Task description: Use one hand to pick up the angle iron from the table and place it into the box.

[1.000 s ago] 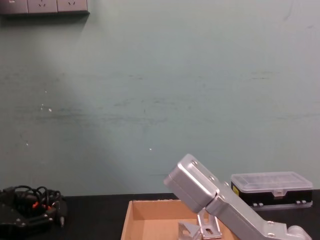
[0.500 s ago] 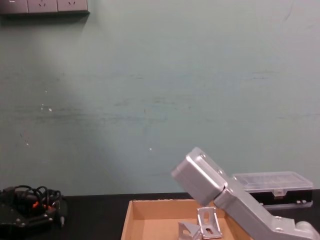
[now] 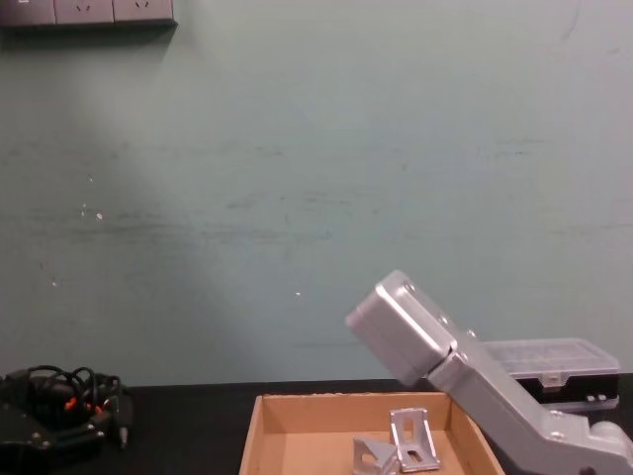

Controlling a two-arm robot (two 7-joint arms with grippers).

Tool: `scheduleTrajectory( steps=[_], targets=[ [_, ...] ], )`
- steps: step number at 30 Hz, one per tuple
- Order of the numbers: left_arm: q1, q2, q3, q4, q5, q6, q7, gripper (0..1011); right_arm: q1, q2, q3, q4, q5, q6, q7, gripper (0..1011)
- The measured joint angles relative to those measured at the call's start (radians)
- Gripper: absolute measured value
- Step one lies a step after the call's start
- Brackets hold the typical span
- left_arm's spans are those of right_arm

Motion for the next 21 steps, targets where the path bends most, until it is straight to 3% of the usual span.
scheduleTrajectory(
  steps=[6,21],
  targets=[
    [0.000,0.000,0.000,0.000,0.000,0.000,0.000,1011,0.011,-0.013,0.020,0.009,0.008,0.000,-0.019,176],
    [0.000,0.000,0.000,0.000,0.000,0.000,0.000,1011,0.059,-0.062,0.121,0.052,0.052,0.002,-0.114,177]
  ],
)
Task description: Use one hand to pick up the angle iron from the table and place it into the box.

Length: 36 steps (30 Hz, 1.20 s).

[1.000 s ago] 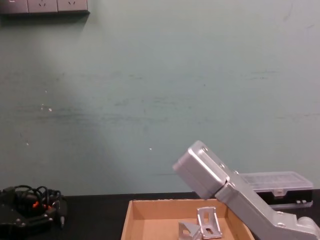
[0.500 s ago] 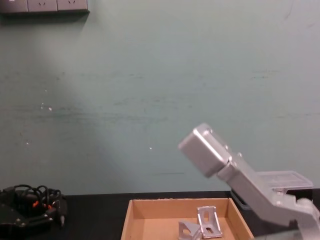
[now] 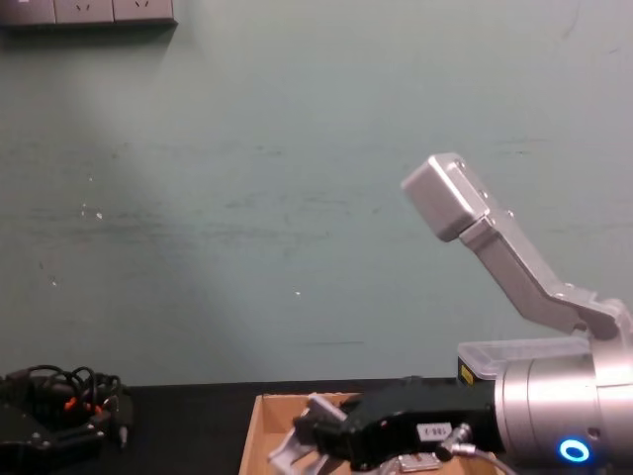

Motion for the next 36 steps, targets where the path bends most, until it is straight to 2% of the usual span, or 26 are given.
scheduleTrajectory(
  steps=[3,8,14,20,30,36],
  targets=[
    [0.000,0.000,0.000,0.000,0.000,0.000,0.000,1011,0.012,-0.026,0.025,0.036,-0.002,0.021,-0.058,177],
    [0.000,0.000,0.000,0.000,0.000,0.000,0.000,1011,0.033,-0.060,0.039,0.086,-0.024,0.047,-0.108,177],
    [0.000,0.000,0.000,0.000,0.000,0.000,0.000,1011,0.066,-0.100,0.039,0.156,-0.058,0.062,-0.134,176],
    [0.000,0.000,0.000,0.000,0.000,0.000,0.000,1011,0.087,-0.129,0.034,0.207,-0.075,0.070,-0.133,176],
    [0.000,0.000,0.000,0.000,0.000,0.000,0.000,1011,0.086,-0.127,0.034,0.202,-0.075,0.070,-0.131,201],
    [0.000,0.000,0.000,0.000,0.000,0.000,0.000,1011,0.085,-0.125,0.034,0.199,-0.074,0.070,-0.131,375]
  ],
)
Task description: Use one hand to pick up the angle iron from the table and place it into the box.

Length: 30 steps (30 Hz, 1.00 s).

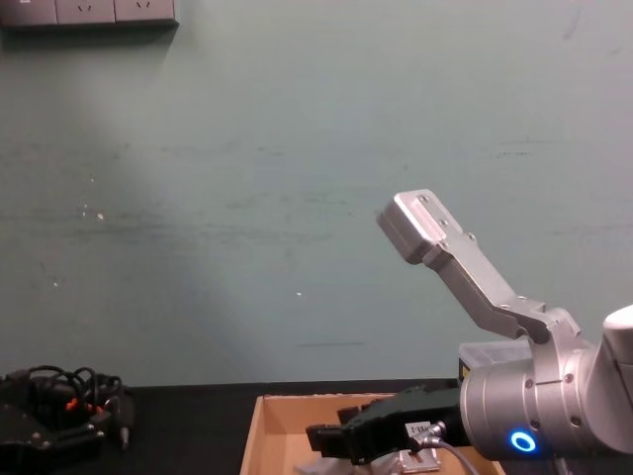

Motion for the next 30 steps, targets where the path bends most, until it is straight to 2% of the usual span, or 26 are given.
scheduleTrajectory(
  steps=[5,10,11,17,20,24,30],
  targets=[
    [0.000,0.000,0.000,0.000,0.000,0.000,0.000,1011,-0.001,0.001,0.000,-0.002,0.001,0.000,0.000,512],
    [0.000,0.000,0.000,0.000,0.000,0.000,0.000,1011,-0.001,0.001,0.001,-0.003,0.001,-0.001,0.000,712],
    [0.000,0.000,0.000,0.000,0.000,0.000,0.000,1011,-0.001,0.001,0.001,-0.003,0.001,-0.001,0.000,712],
    [0.000,0.000,0.000,0.000,0.000,0.000,0.000,1011,-0.002,0.002,0.001,-0.004,0.001,-0.002,0.000,893],
    [0.000,0.000,0.000,0.000,0.000,0.000,0.000,1011,-0.023,0.013,0.015,-0.040,0.014,-0.023,0.030,982],
    [0.000,0.000,0.000,0.000,0.000,0.000,0.000,1011,-0.047,0.029,0.027,-0.081,0.021,-0.048,0.044,1003],
    [0.000,0.000,0.000,0.000,0.000,0.000,0.000,1011,-0.124,0.073,0.071,-0.187,0.042,-0.128,0.045,1003]
  ],
)
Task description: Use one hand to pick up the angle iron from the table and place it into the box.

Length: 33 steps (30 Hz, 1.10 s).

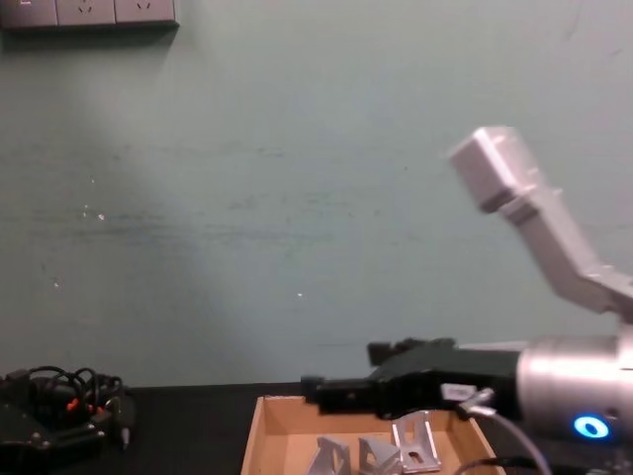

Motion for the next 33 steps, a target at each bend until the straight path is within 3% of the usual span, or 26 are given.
scheduleTrajectory(
  steps=[7,11,15,21,33],
  targets=[
    [0.000,0.000,0.000,0.000,0.000,0.000,0.000,1011,-0.150,0.072,0.094,-0.124,0.003,-0.151,-0.066,1003],
    [0.000,0.000,0.000,0.000,0.000,0.000,0.000,1011,-0.248,0.096,0.152,-0.172,-0.039,-0.237,-0.149,1003],
    [0.000,0.000,0.000,0.000,0.000,0.000,0.000,1011,-0.307,0.091,0.193,-0.185,-0.088,-0.295,-0.237,1003],
    [0.000,0.000,0.000,0.000,0.000,0.000,0.000,1011,-0.349,0.064,0.226,-0.168,-0.170,-0.326,-0.350,1003],
    [0.000,0.000,0.000,0.000,0.000,0.000,0.000,1011,-0.351,0.052,0.232,-0.154,-0.184,-0.307,-0.364,1003]
  ],
)
